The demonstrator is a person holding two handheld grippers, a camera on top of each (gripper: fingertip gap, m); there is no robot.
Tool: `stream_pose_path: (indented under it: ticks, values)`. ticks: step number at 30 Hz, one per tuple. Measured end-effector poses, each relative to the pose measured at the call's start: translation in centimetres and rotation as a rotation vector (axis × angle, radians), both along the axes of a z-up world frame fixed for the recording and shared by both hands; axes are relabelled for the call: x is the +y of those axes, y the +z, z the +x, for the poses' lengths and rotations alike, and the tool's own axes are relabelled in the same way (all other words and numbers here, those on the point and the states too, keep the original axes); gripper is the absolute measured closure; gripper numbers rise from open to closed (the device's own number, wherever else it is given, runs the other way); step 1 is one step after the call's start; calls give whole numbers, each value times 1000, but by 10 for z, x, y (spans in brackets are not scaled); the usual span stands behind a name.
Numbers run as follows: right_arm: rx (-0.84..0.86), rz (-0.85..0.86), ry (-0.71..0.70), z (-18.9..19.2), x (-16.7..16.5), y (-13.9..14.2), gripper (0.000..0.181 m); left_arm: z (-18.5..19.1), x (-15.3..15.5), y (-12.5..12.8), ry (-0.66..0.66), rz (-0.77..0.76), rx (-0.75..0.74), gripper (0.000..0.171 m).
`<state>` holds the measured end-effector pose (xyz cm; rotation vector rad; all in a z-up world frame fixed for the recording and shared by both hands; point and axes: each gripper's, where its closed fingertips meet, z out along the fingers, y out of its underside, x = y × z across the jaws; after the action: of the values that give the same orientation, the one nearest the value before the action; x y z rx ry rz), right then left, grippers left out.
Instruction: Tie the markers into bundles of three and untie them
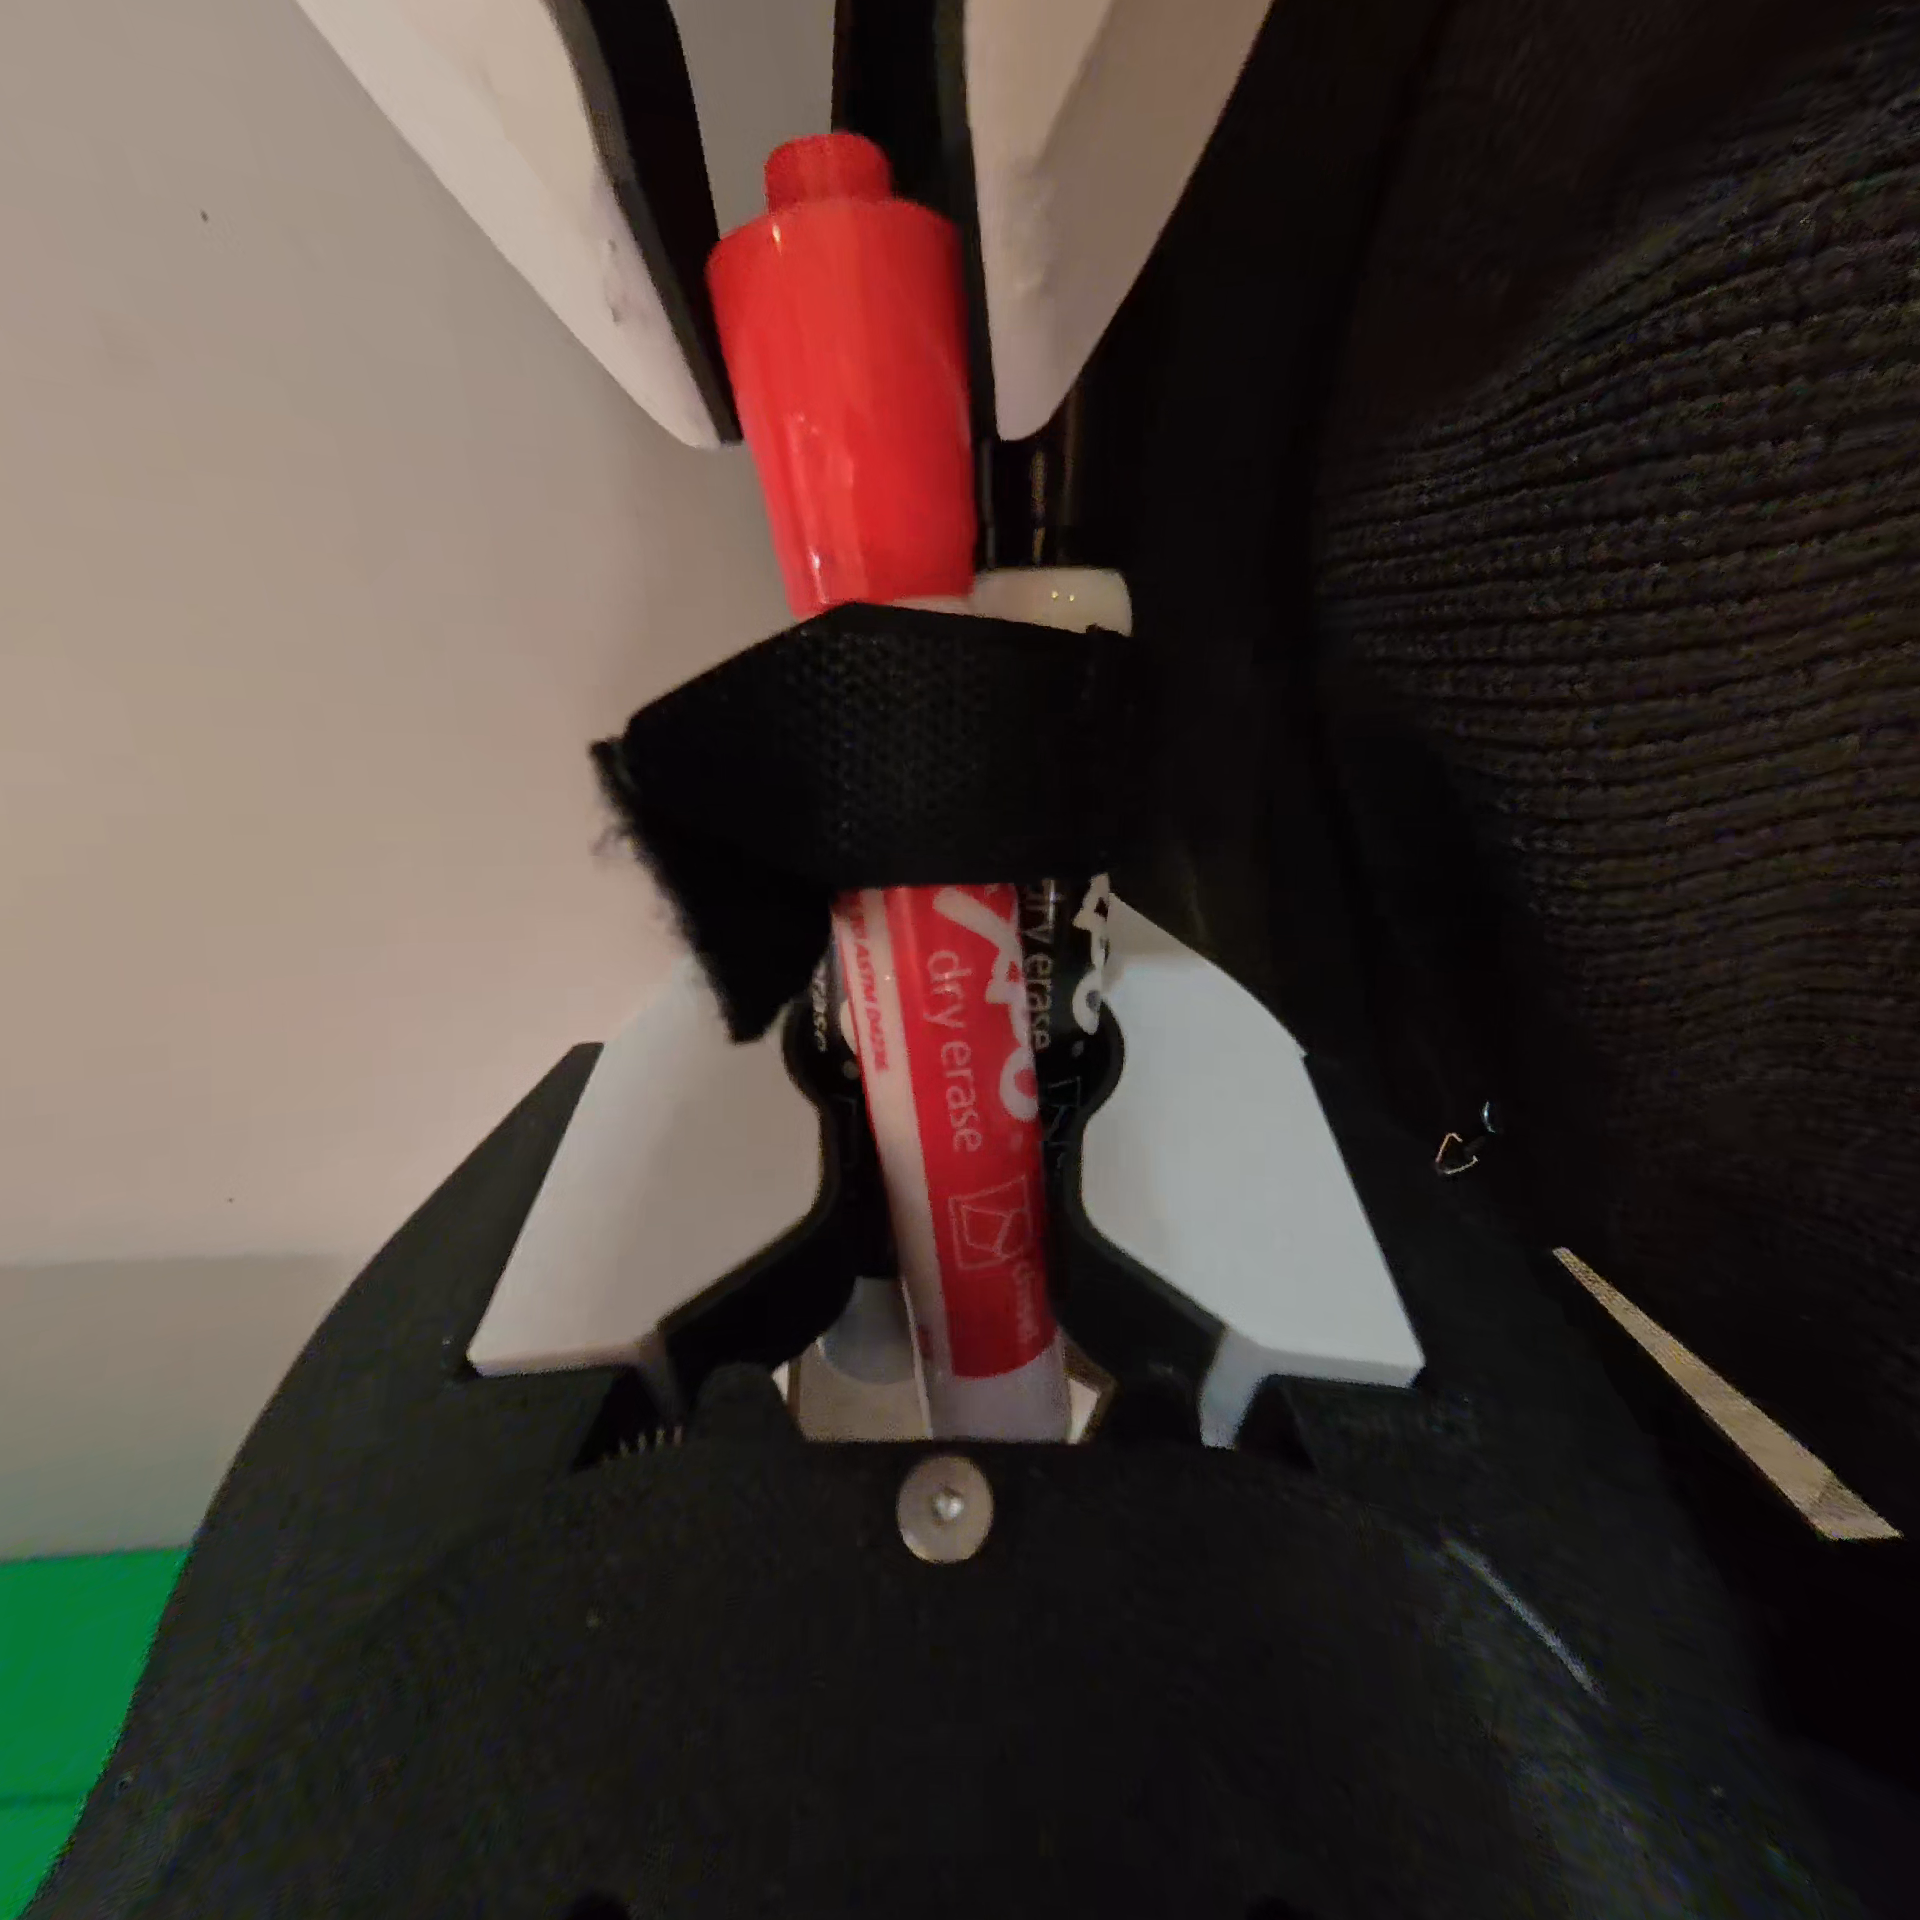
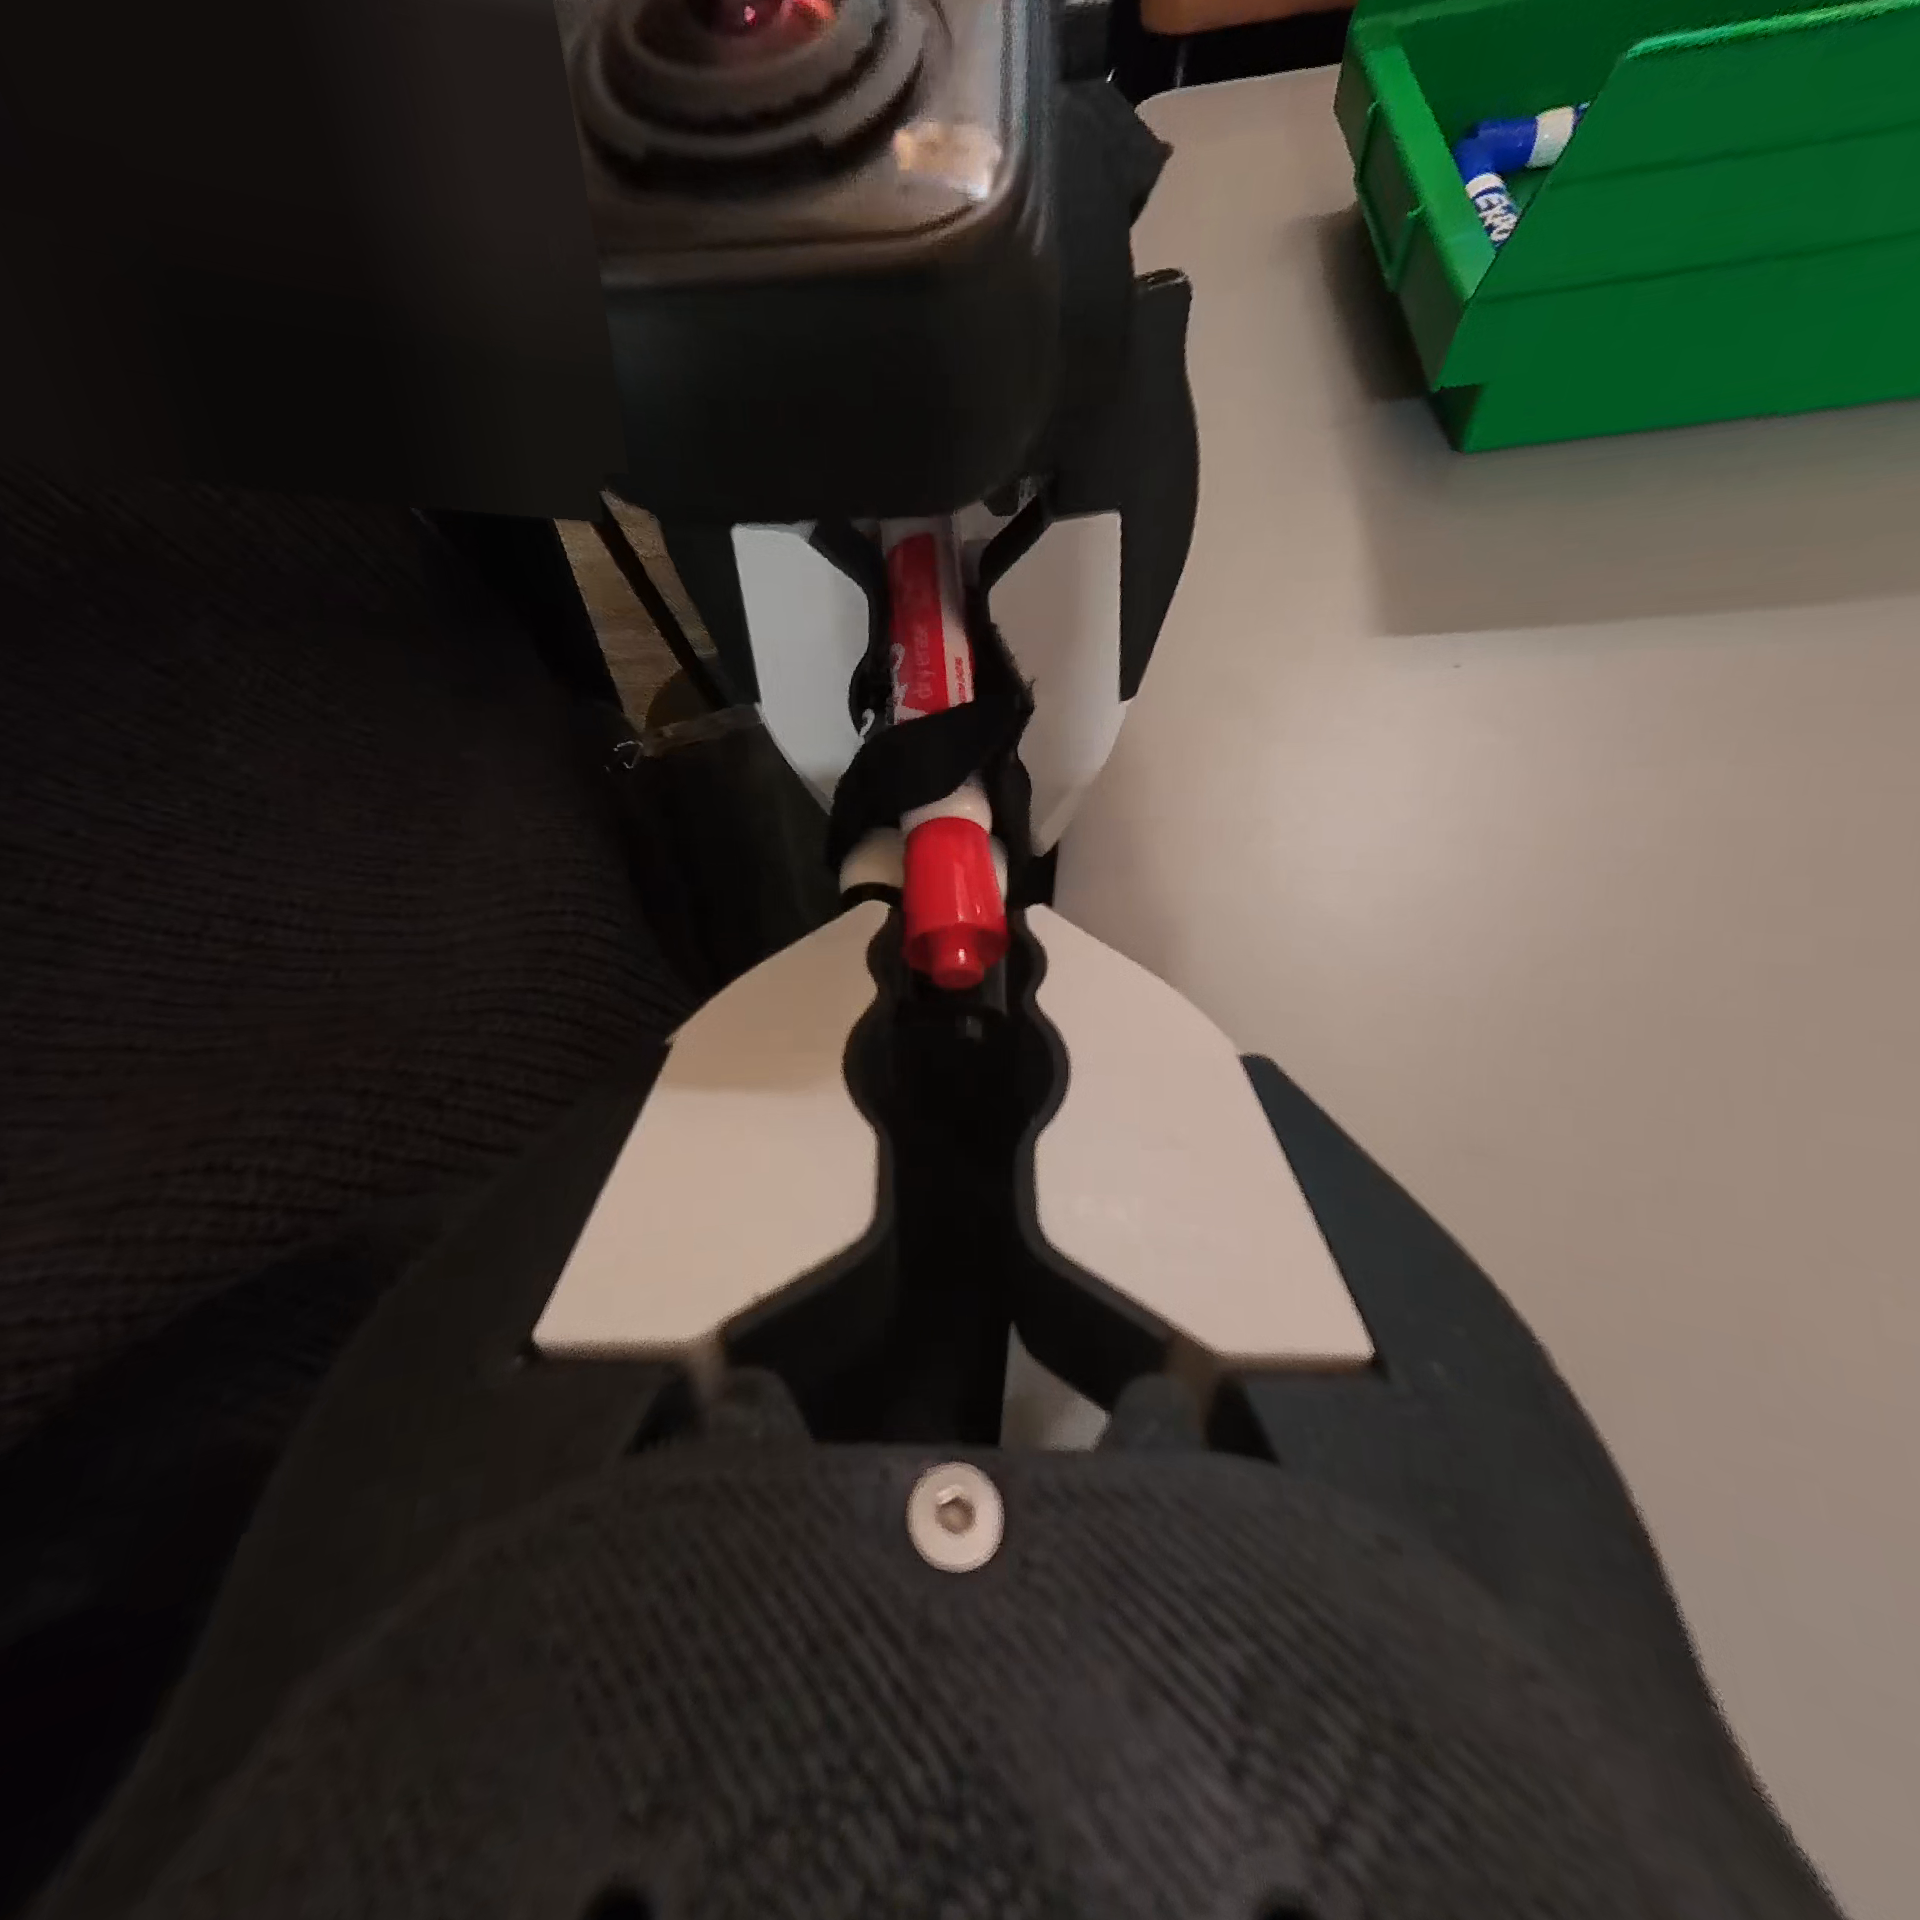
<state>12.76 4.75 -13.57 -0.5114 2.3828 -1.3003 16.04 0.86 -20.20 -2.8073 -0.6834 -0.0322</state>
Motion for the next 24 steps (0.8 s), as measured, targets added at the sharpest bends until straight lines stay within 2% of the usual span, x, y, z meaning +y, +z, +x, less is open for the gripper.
stream_pose_path:
  ticks: [10,16,24]
  values:
    - [99,0,-5,-7,5,-1,163,-2,-7,-4,20,-9,-12,127]
    - [94,-37,-27,-13,4,7,142,1,0,-5,-11,16,-17,127]
    - [-241,-45,90,13,3,15,134,19,29,-4,-135,101,-56,128]
